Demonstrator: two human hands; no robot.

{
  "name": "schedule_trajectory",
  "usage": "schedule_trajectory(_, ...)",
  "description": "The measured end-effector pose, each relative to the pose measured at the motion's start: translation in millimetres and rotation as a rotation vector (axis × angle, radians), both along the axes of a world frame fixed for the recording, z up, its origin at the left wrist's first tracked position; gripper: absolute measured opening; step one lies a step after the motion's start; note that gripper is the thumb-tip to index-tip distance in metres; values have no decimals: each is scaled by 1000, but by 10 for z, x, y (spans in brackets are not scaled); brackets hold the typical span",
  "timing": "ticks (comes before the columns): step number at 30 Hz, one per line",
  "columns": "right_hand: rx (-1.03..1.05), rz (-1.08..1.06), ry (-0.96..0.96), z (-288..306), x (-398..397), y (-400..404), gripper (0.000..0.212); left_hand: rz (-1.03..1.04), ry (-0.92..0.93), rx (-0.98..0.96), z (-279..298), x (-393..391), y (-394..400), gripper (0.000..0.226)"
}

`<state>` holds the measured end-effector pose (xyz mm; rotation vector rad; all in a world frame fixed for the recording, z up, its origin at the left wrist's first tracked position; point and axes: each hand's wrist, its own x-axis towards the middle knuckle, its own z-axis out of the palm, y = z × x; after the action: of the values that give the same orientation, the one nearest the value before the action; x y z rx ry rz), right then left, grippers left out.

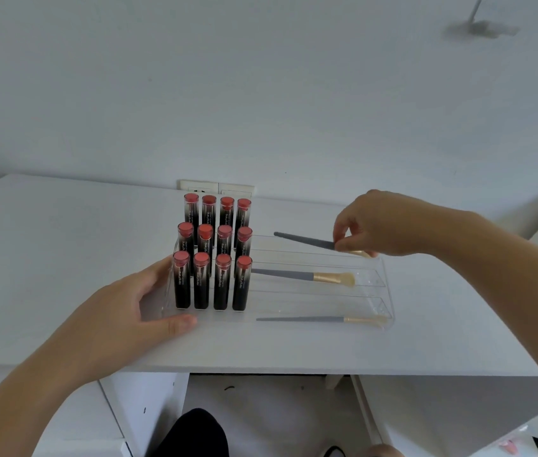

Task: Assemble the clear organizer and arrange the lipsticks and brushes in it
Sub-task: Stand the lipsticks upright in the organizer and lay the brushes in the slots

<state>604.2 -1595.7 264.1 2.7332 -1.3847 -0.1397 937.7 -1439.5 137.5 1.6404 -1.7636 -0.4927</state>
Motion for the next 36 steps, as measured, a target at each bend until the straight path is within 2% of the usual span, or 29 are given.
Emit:
schedule_trajectory(12,33,3,-24,-25,-3,-25,14,2,-23,-23,8,-8,-4,86)
schedule_trajectory(20,-33,-21,118,-4,3,-45,18,5,-14,0,22,-14,-1,90)
schedule_trajectory(23,-73,10,37,38,9,13,18,3,-3,-2,14,-8,-2,91)
schedule_trajectory(26,45,58,-112,42,44,154,13,8,0,-5,20,-15,-2,86)
schedule_trajectory(29,120,99,-147,-68,99,286,8,7,-7,-5,25,-21,-7,82)
schedule_trajectory(36,-67,146,-32,-325,229,298,18,6,-4,-12,15,-9,-3,84)
